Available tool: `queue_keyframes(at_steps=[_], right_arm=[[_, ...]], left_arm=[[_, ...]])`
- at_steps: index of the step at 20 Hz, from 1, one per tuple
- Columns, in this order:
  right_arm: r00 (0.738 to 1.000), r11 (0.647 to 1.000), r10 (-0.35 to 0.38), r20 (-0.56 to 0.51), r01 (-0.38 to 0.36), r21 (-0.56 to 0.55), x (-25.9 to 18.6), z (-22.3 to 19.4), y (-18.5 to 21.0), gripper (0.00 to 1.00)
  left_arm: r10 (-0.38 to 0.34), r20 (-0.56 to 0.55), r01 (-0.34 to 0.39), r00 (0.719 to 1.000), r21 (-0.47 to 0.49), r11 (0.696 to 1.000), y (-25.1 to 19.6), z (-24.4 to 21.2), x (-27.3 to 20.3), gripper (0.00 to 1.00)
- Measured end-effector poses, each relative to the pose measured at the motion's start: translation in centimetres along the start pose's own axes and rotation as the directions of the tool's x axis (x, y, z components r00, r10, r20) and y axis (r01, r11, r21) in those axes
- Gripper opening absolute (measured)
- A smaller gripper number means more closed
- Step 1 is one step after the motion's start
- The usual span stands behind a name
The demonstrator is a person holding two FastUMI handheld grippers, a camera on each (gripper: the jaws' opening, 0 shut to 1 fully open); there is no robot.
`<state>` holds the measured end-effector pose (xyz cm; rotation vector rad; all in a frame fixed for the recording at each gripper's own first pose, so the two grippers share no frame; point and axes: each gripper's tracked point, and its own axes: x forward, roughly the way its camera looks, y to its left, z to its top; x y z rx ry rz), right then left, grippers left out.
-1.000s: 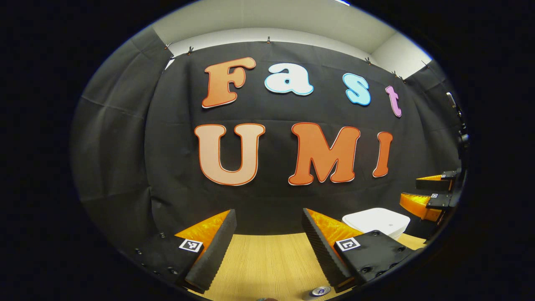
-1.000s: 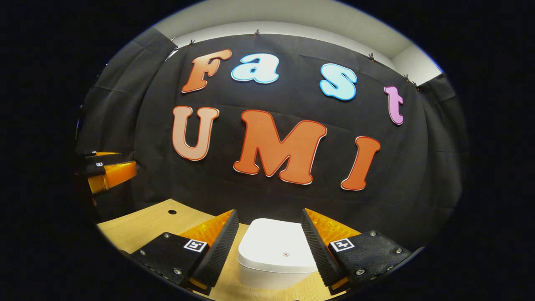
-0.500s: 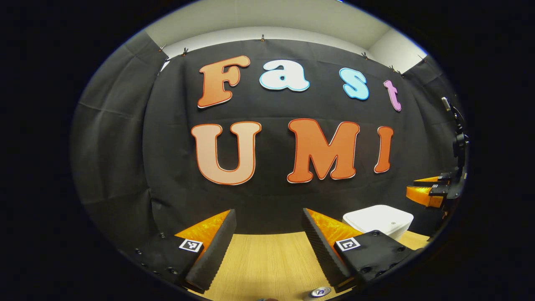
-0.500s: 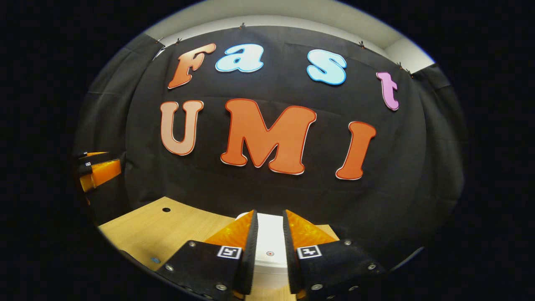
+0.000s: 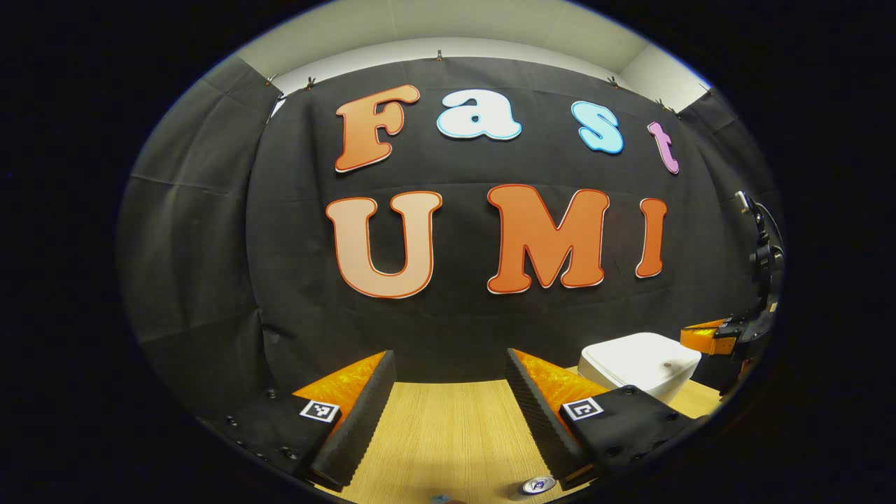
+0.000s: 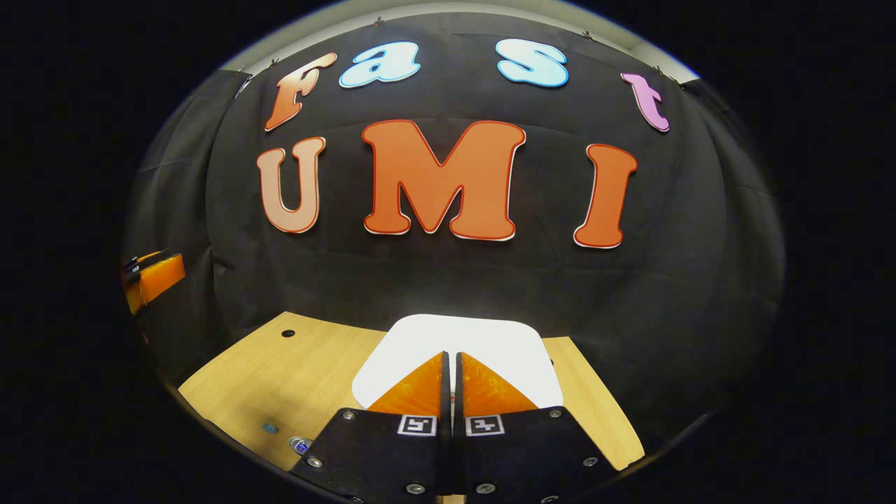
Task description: Press the lid of the desktop garbage bin to open it, pick up the crumpled paper on the desktop and throw it into the bin, then pick up the pop can on the desktop and drop it into the bin, and finally close the garbage bin lid.
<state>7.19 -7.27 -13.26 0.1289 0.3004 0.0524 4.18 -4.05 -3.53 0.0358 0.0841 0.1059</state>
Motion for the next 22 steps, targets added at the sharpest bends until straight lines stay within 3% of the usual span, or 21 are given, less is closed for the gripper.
queue_keyframes(at_steps=[7,17,22], right_arm=[[0.996,0.999,0.037,-0.086,-0.039,-0.016,1.1,-3.2,0.3,0.01],[0.985,0.996,0.082,-0.151,-0.078,0.037,2.0,-4.3,0.9,0.01],[0.985,0.992,0.128,-0.111,-0.125,0.030,1.7,-2.9,0.8,0.01]], left_arm=[[0.013,-0.026,-0.013,1.000,0.017,1.000,-0.6,-0.8,-0.1,1.00],[0.044,-0.073,-0.042,0.996,0.031,0.999,-0.8,-2.5,-0.4,1.00],[0.045,-0.069,-0.042,0.997,0.042,0.998,-1.4,-2.4,-0.4,1.00]])
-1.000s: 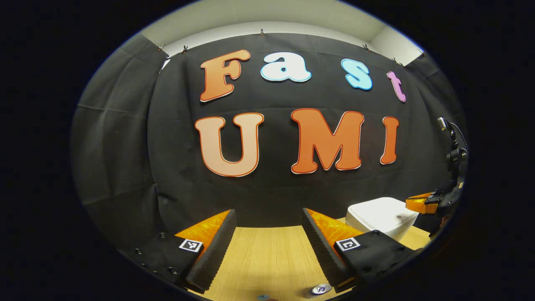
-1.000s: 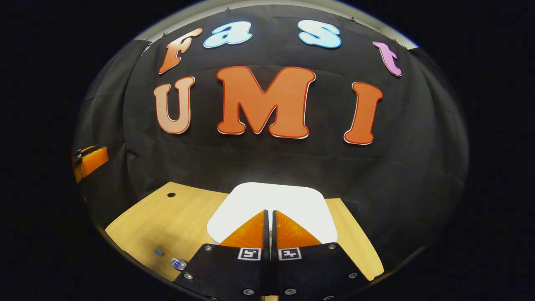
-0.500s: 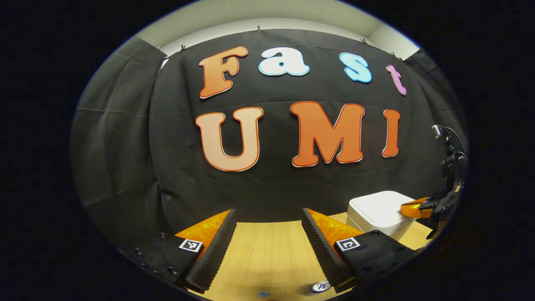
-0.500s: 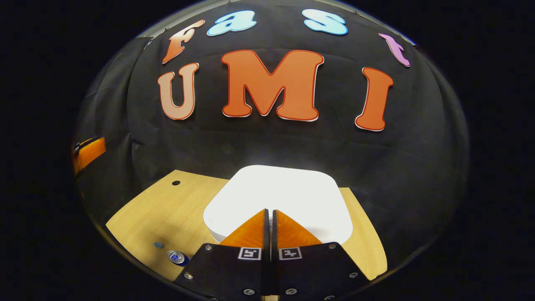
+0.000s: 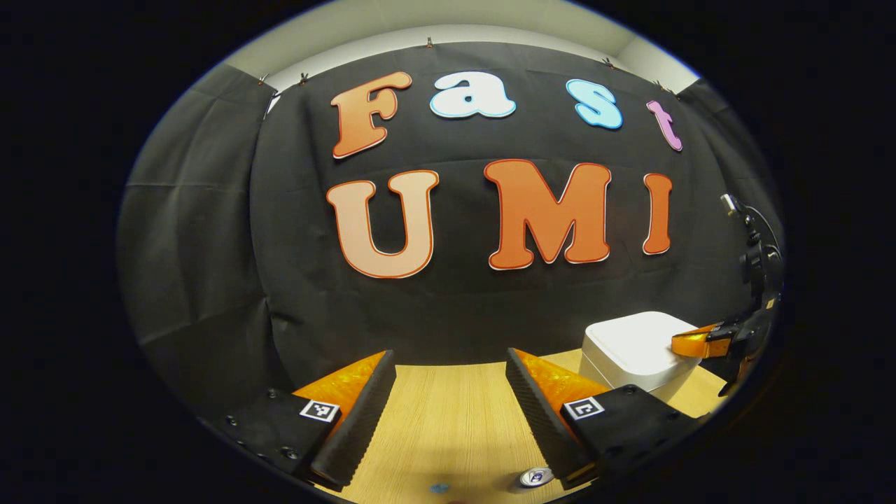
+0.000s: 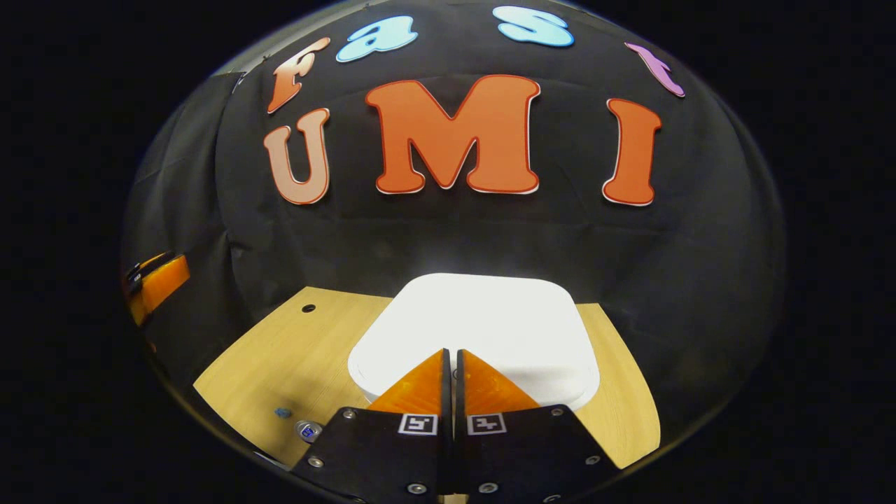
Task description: Press the lid of the desktop garbage bin to open it, pick up the crumpled paper on the desktop and throw it into the bin, then pick up the pop can on the desktop and drop it into the bin, and finally close the garbage bin lid.
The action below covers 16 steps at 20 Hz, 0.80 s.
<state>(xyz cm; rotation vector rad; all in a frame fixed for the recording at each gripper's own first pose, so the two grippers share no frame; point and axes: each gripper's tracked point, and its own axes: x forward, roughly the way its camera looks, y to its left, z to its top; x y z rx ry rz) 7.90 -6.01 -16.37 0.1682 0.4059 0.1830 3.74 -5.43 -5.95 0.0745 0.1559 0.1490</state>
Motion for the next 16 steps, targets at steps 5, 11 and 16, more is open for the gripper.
queue_keyframes(at_steps=[5,11,16], right_arm=[[0.990,1.000,-0.006,0.141,0.010,-0.027,-0.9,3.6,-0.5,0.01],[0.967,0.997,0.074,0.242,-0.074,-0.008,-1.8,7.8,0.0,0.01],[0.927,0.984,0.177,0.331,-0.159,-0.079,-3.3,10.5,2.0,0.31]], left_arm=[[0.033,-0.006,-0.033,0.999,0.000,0.999,0.0,0.0,-0.1,1.00],[0.092,-0.024,-0.092,0.995,0.027,0.995,0.7,-1.7,-0.2,1.00],[0.136,-0.096,-0.135,0.986,0.011,0.991,1.9,-4.3,-1.1,1.00]])
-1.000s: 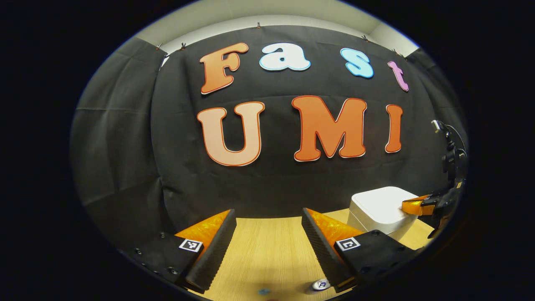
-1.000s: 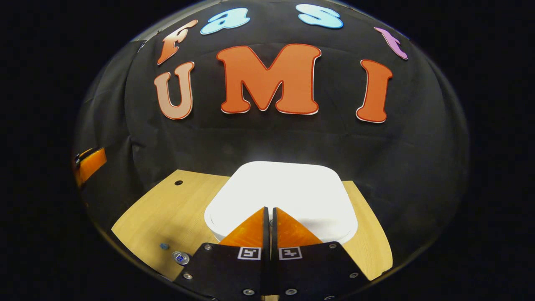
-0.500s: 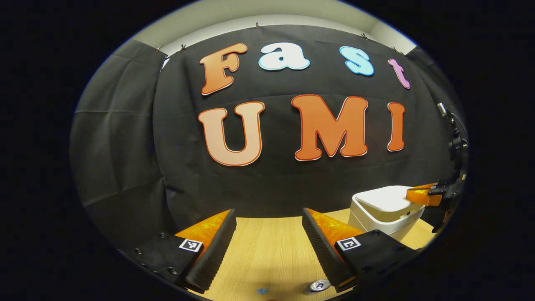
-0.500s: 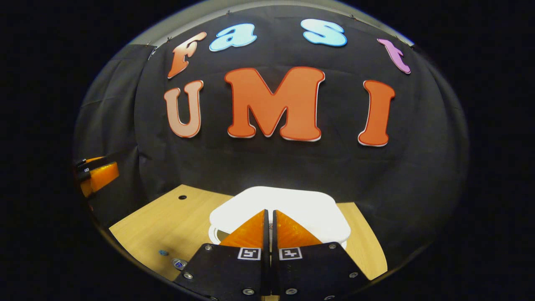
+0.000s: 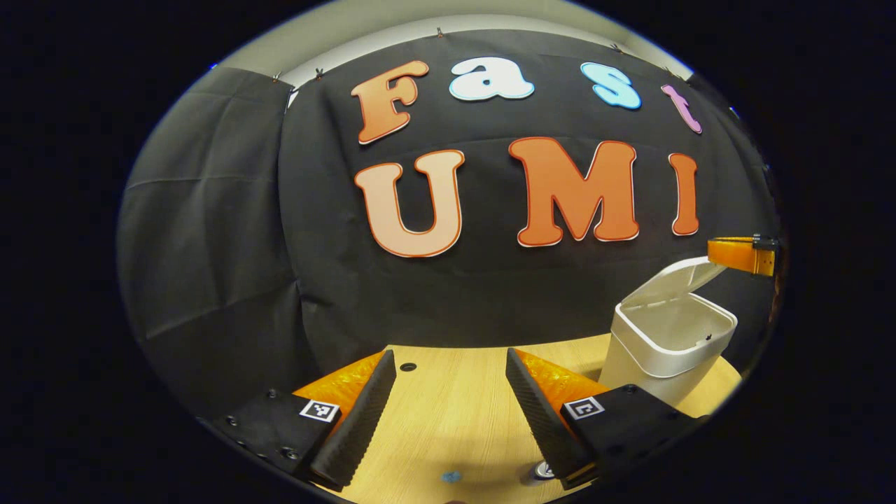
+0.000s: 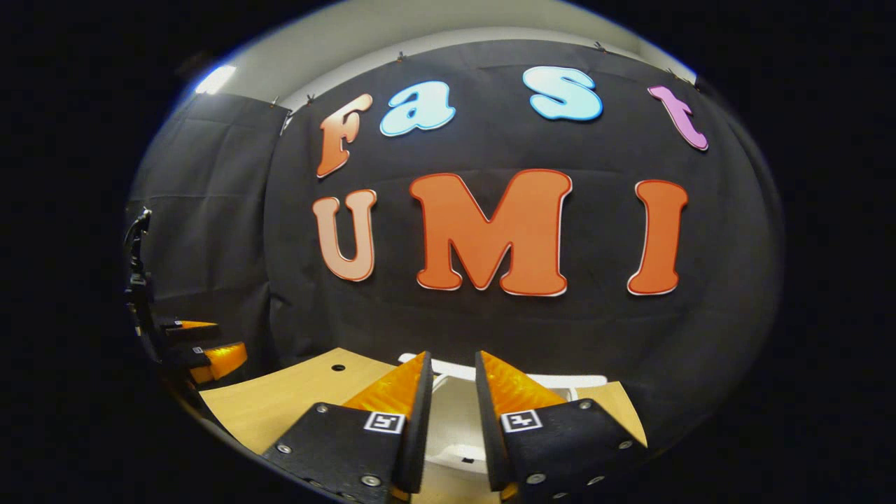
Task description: Press the lid of the desktop garbage bin to open it, pick up the crumpled paper on the desktop and throw it into the bin, then pick up the pop can on the desktop and drop it into the bin, and finally close the garbage bin lid.
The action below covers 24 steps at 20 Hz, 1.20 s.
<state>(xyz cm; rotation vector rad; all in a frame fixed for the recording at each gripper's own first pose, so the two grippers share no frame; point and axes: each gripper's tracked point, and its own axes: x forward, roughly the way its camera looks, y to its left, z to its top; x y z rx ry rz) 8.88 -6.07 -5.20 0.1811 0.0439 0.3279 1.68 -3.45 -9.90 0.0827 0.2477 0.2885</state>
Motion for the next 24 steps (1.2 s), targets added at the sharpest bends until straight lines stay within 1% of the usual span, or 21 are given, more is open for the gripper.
queue_keyframes(at_steps=[2,3,4,5,7,8,9,10,12,15,16,17,18,20,21,24], right_arm=[[1.000,1.000,0.024,0.009,-0.024,-0.004,0.1,0.3,1.0,0.55],[0.999,1.000,0.031,0.008,-0.031,0.001,0.3,0.1,1.4,0.59],[1.000,0.999,0.031,0.001,-0.031,0.007,0.3,-0.1,1.7,0.67],[0.999,0.999,0.034,-0.004,-0.034,0.009,0.3,-0.3,2.1,0.66],[0.999,0.999,0.038,-0.019,-0.038,0.002,0.4,-0.9,3.2,0.79],[0.999,0.999,0.044,-0.028,-0.044,0.001,0.2,-1.4,4.0,0.83],[0.998,0.999,0.054,-0.038,-0.054,0.004,0.1,-1.8,4.8,0.85],[0.996,0.998,0.069,-0.050,-0.068,0.004,0.0,-2.3,5.9,0.87],[0.992,0.996,0.083,-0.091,-0.084,-0.007,-0.1,-4.0,7.5,0.89],[0.981,0.994,0.111,-0.158,-0.112,0.001,-0.4,-6.8,10.0,0.89],[0.976,0.993,0.114,-0.184,-0.115,0.003,-0.5,-7.9,10.5,0.89],[0.971,0.993,0.114,-0.212,-0.116,0.004,-0.5,-9.0,11.0,0.89],[0.965,0.993,0.114,-0.235,-0.116,0.005,-0.6,-10.1,11.5,0.90],[0.957,0.994,0.109,-0.269,-0.111,0.008,-0.5,-12.3,12.1,0.90],[0.949,0.994,0.106,-0.298,-0.107,0.012,-0.5,-13.6,12.3,0.90],[0.926,0.992,0.126,-0.356,-0.121,0.038,-0.4,-16.1,13.9,0.91]], left_arm=[[-0.015,-0.027,0.015,1.000,0.007,1.000,0.1,-1.0,0.2,1.00],[-0.029,-0.041,0.029,0.999,0.014,0.999,0.2,-1.5,0.5,1.00],[-0.042,-0.064,0.044,0.997,0.022,0.999,0.3,-2.5,0.7,1.00],[-0.058,-0.089,0.061,0.994,0.029,0.998,0.4,-3.3,0.9,1.00],[-0.087,-0.144,0.092,0.986,0.025,0.995,0.5,-5.3,1.3,1.00],[-0.104,-0.172,0.108,0.980,0.012,0.994,0.6,-6.3,1.4,0.96],[-0.123,-0.201,0.125,0.972,-0.007,0.992,0.6,-7.3,1.6,1.00],[-0.142,-0.230,0.140,0.963,-0.025,0.990,0.4,-8.4,1.8,1.00],[-0.165,-0.286,0.155,0.944,-0.057,0.986,0.4,-10.0,2.2,1.00],[-0.198,-0.364,0.174,0.910,-0.100,0.980,0.8,-12.8,2.9,1.00],[-0.201,-0.389,0.176,0.899,-0.100,0.979,0.9,-14.0,2.9,1.00],[-0.203,-0.411,0.178,0.889,-0.099,0.979,1.0,-15.0,3.0,0.97],[-0.212,-0.435,0.188,0.875,-0.099,0.977,0.8,-15.7,2.8,1.00],[-0.233,-0.477,0.211,0.848,-0.099,0.972,0.6,-17.4,2.3,0.99],[-0.242,-0.497,0.223,0.833,-0.099,0.970,0.5,-18.3,2.1,0.99],[-0.267,-0.548,0.244,0.793,-0.115,0.963,0.0,-20.6,2.4,0.99]])
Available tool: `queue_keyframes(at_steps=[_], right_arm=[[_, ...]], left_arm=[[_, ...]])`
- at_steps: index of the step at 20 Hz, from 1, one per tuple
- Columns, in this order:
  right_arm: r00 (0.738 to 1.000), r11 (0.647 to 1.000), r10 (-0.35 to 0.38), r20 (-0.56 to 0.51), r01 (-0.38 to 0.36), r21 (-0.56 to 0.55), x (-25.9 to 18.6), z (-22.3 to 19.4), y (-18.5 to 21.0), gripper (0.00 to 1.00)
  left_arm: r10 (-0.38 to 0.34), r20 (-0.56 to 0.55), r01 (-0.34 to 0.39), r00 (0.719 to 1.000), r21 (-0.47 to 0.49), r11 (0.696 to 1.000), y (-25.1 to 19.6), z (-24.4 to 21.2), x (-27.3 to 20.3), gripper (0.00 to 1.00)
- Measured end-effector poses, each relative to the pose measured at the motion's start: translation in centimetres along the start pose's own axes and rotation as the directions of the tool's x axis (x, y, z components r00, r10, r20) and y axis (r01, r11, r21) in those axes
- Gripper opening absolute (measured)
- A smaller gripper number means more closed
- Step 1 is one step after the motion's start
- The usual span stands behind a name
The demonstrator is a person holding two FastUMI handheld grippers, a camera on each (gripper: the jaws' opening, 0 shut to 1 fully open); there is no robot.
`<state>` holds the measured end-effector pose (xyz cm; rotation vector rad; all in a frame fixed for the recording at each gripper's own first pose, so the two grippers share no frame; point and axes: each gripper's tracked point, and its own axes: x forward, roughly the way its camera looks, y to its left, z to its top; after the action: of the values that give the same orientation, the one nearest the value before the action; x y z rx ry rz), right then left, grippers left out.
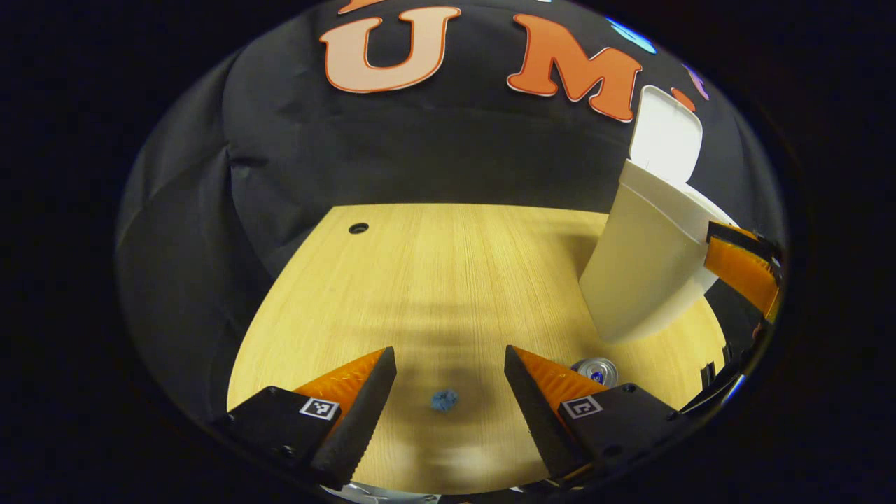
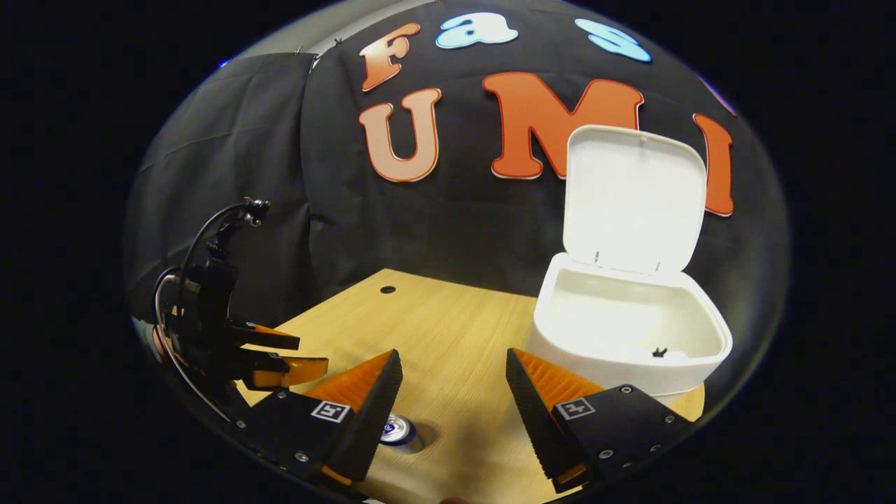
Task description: Press the lid of the desktop garbage bin to open it, pick up the crumpled paper on the desktop and throw it into the bin, then pick up the pop can on the desktop and drop it into the bin, and finally close the garbage bin lid.
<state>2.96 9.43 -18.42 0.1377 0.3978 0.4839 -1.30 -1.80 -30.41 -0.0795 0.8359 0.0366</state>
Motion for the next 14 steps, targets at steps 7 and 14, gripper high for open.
queue_keyframes(at_steps=[7,14], right_arm=[[0.986,0.997,0.071,-0.151,-0.074,-0.016,1.4,-6.7,2.7,0.92],[0.955,0.987,0.137,-0.263,-0.153,-0.040,2.2,-10.6,5.7,0.96]], left_arm=[[-0.039,-0.161,0.035,0.986,-0.023,0.999,-0.3,-4.5,2.3,0.98],[-0.042,-0.272,0.038,0.961,-0.019,0.999,-0.1,-7.0,3.8,0.99]])
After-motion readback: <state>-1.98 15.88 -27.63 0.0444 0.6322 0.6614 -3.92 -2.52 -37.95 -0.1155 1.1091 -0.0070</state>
